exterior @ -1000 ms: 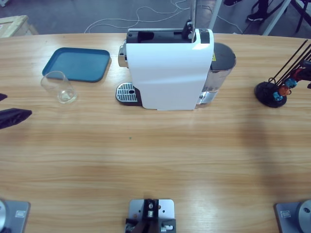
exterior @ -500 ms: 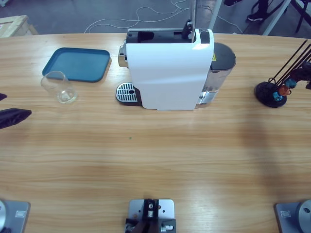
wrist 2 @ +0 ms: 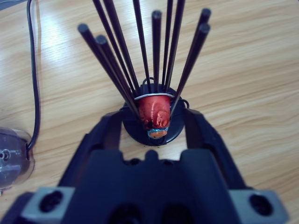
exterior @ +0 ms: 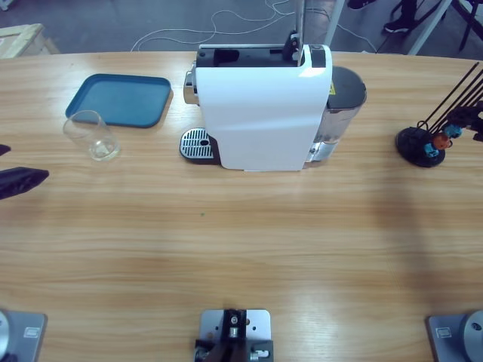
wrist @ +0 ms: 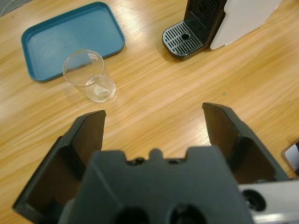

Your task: Pour coffee

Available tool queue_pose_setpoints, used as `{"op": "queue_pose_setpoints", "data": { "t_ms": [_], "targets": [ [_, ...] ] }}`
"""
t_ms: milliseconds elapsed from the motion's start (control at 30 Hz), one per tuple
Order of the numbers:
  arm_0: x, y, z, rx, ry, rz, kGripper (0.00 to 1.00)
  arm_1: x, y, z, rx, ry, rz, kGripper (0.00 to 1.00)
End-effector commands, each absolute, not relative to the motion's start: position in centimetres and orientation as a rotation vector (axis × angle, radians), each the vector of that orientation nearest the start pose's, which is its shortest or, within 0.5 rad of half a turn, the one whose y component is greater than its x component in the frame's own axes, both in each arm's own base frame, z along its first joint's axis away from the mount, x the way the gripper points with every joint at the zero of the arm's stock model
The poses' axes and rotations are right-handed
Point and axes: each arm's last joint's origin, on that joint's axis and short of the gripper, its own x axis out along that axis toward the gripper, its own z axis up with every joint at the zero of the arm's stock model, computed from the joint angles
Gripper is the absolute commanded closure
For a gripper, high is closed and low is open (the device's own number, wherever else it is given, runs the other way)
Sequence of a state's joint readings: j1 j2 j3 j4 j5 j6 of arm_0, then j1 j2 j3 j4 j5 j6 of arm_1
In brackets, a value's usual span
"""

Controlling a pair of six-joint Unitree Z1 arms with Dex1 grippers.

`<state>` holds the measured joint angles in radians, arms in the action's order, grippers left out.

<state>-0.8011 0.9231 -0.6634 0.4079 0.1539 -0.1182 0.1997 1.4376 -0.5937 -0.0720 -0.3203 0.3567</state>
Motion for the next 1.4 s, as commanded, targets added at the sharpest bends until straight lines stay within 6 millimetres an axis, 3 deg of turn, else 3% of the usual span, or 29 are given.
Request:
{"op": "queue_pose_setpoints", "data": {
  "t_ms": [33, 100, 167, 433, 667, 967, 1033, 1100, 1133, 1267, 1367, 1400],
  "targets": [
    [7.4, -6.5, 29.9, 0.218, 0.631, -0.577, 0.119, 22.6, 2.7, 22.2, 0.127, 0.792, -0.287, 0.832],
    [7.4, -6.5, 29.9, 0.218, 0.631, -0.577, 0.119, 22.7, 2.8, 22.1, 0.125, 0.796, -0.289, 0.842],
    [7.4, -6.5, 29.9, 0.217, 0.630, -0.578, 0.119, 22.8, 2.7, 22.0, 0.124, 0.795, -0.294, 0.920],
    [7.4, -6.6, 29.8, 0.218, 0.630, -0.577, 0.124, 22.4, 2.6, 22.7, 0.122, 0.760, -0.307, 0.966],
    [7.5, -6.6, 29.8, 0.219, 0.633, -0.576, 0.128, 20.8, 2.5, 26.2, 0.140, 0.664, -0.273, 0.966],
    [7.4, -6.5, 29.8, 0.212, 0.621, -0.580, 0.147, 18.7, 3.3, 38.9, 0.123, 0.513, -0.175, 0.964],
    [7.3, -6.5, 29.8, 0.211, 0.620, -0.580, 0.147, 17.6, 4.0, 41.5, 0.057, 0.478, -0.098, 0.961],
    [7.4, -6.6, 29.7, 0.213, 0.622, -0.581, 0.148, 16.3, 5.6, 42.9, -0.081, 0.463, 0.056, 0.963],
    [7.4, -6.6, 29.7, 0.212, 0.621, -0.582, 0.148, 14.6, 7.7, 43.1, -0.201, 0.454, 0.282, 0.961],
    [7.5, -6.6, 29.7, 0.211, 0.623, -0.585, 0.150, 11.3, 12.9, 40.9, -0.382, 0.528, 0.838, 0.961],
    [7.5, -6.7, 29.6, 0.212, 0.627, -0.590, 0.145, 12.2, 16.0, 39.5, -0.411, 0.558, 1.057, 0.960],
    [7.6, -6.8, 29.6, 0.216, 0.630, -0.592, 0.103, 12.9, 17.1, 39.7, -0.435, 0.551, 1.086, 0.961]
  ]
}}
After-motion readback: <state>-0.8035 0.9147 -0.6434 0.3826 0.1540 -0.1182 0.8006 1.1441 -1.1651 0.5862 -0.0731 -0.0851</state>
